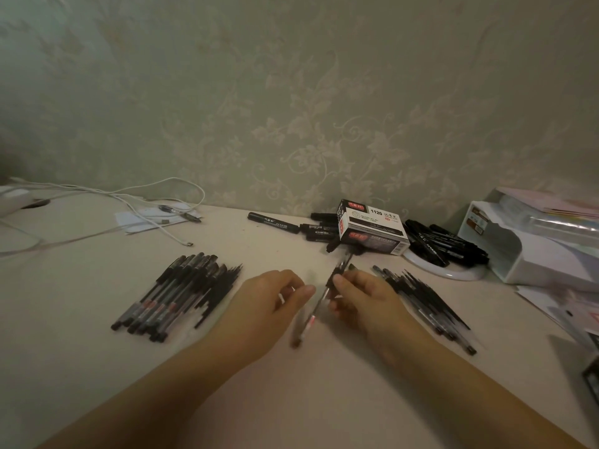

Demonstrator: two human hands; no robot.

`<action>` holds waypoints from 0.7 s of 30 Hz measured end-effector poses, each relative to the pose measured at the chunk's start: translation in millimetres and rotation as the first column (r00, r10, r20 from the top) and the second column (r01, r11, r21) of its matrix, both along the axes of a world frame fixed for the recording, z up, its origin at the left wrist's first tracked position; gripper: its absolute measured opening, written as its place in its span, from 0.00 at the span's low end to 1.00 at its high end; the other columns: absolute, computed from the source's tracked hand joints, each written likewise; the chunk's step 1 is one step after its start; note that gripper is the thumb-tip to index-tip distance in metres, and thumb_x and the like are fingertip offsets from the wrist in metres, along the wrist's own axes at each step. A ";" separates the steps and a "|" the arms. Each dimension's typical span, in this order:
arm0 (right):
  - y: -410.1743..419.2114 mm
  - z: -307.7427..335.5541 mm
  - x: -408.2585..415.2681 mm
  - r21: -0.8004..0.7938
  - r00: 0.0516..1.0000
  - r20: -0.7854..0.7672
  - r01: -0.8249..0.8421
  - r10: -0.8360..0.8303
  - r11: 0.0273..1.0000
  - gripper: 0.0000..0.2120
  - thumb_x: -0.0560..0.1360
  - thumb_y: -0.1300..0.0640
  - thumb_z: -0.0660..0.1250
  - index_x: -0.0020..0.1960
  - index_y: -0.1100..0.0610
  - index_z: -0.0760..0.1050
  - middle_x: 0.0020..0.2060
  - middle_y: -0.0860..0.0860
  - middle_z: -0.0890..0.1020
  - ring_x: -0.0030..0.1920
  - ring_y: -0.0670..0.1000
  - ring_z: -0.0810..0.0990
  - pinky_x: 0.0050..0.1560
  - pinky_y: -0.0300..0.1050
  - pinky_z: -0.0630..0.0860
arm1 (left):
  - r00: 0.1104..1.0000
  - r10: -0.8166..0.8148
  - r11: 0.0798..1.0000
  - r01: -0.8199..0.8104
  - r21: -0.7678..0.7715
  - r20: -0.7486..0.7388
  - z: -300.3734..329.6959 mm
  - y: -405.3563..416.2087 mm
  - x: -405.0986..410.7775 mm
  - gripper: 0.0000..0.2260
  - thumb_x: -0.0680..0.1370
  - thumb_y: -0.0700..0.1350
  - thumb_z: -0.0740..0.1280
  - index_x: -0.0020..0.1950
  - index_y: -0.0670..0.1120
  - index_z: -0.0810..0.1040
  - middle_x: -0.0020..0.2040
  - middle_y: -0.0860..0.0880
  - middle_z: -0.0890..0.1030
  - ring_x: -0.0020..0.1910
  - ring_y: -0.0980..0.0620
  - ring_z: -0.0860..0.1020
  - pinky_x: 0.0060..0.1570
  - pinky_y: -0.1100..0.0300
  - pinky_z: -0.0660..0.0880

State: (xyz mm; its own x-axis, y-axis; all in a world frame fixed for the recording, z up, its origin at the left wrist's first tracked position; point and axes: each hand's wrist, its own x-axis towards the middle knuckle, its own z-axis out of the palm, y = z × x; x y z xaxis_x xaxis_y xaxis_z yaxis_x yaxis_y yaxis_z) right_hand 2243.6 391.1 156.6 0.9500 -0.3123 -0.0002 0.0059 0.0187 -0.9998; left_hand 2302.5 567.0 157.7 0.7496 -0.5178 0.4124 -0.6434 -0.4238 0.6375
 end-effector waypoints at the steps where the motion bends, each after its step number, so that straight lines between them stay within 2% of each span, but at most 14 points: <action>1: 0.8 -1.5 -0.3 0.025 1.000 0.003 -0.015 0.015 1.000 0.06 0.80 0.59 0.65 0.50 0.59 0.80 0.39 0.52 0.85 0.36 0.46 0.82 0.39 0.39 0.78 | 1.000 -0.005 1.000 0.005 0.006 -0.005 0.2 -0.2 -0.5 0.12 0.77 0.59 0.61 0.49 0.54 0.79 0.40 0.56 0.79 0.38 0.60 0.77 0.41 0.60 0.77; 4: 0.2 -3.6 -2.0 -0.013 0.997 0.022 -0.072 0.072 0.997 0.05 0.79 0.58 0.66 0.53 0.58 0.79 0.44 0.54 0.87 0.41 0.49 0.85 0.44 0.40 0.79 | 1.000 -0.014 1.000 0.014 0.028 -0.003 0.8 -0.5 -1.9 0.13 0.76 0.61 0.60 0.52 0.56 0.78 0.42 0.58 0.79 0.40 0.61 0.77 0.40 0.66 0.75; 7: 0.3 -3.1 -4.8 -0.114 0.992 0.029 -0.121 0.125 0.986 0.06 0.78 0.55 0.68 0.53 0.55 0.80 0.45 0.53 0.87 0.42 0.48 0.84 0.49 0.43 0.80 | 0.998 -0.047 0.997 0.044 0.069 0.040 1.6 -1.3 -2.2 0.10 0.78 0.57 0.62 0.53 0.55 0.78 0.42 0.58 0.79 0.39 0.62 0.76 0.37 0.70 0.71; 9: 2.0 -1.8 -5.7 -0.135 0.992 0.055 -0.106 0.114 0.985 0.08 0.77 0.51 0.69 0.52 0.55 0.81 0.42 0.51 0.86 0.39 0.46 0.82 0.43 0.38 0.79 | 0.995 -0.066 0.992 0.058 0.113 0.069 1.4 -0.9 -1.5 0.08 0.79 0.54 0.62 0.54 0.54 0.78 0.43 0.58 0.78 0.41 0.61 0.76 0.38 0.70 0.70; 11: 1.1 -2.5 -5.1 -0.108 0.995 0.096 -0.026 0.037 0.994 0.07 0.77 0.51 0.69 0.49 0.54 0.81 0.36 0.50 0.84 0.35 0.44 0.79 0.36 0.33 0.75 | 0.994 -0.069 0.990 0.058 0.131 0.084 0.6 0.7 0.1 0.08 0.80 0.53 0.62 0.54 0.54 0.78 0.44 0.58 0.77 0.42 0.60 0.75 0.40 0.70 0.69; 14: -2.4 -4.8 -3.3 -0.055 0.993 0.103 0.056 -0.050 0.997 0.05 0.78 0.55 0.68 0.47 0.54 0.81 0.33 0.51 0.81 0.33 0.46 0.76 0.34 0.36 0.74 | 0.994 -0.056 0.988 0.042 0.147 0.092 -0.2 2.3 1.8 0.06 0.80 0.51 0.62 0.53 0.54 0.77 0.46 0.57 0.77 0.43 0.59 0.74 0.43 0.66 0.72; 17: -1.7 -4.9 -3.5 -0.116 0.995 0.091 -0.024 0.034 0.993 0.03 0.77 0.56 0.69 0.47 0.55 0.81 0.35 0.52 0.84 0.35 0.46 0.79 0.38 0.37 0.75 | 0.994 -0.080 0.991 0.071 0.117 0.070 -0.5 0.7 1.9 0.06 0.79 0.51 0.63 0.53 0.53 0.76 0.46 0.56 0.78 0.43 0.58 0.76 0.43 0.63 0.74; 21: 2.7 -7.2 -5.6 -0.200 0.981 0.119 -0.126 0.152 0.972 0.04 0.77 0.57 0.69 0.48 0.58 0.80 0.36 0.53 0.85 0.35 0.44 0.81 0.39 0.33 0.75 | 0.981 -0.176 0.977 0.165 0.133 0.076 -2.4 -2.9 -0.6 0.05 0.80 0.48 0.61 0.49 0.52 0.76 0.40 0.56 0.77 0.39 0.59 0.73 0.37 0.65 0.66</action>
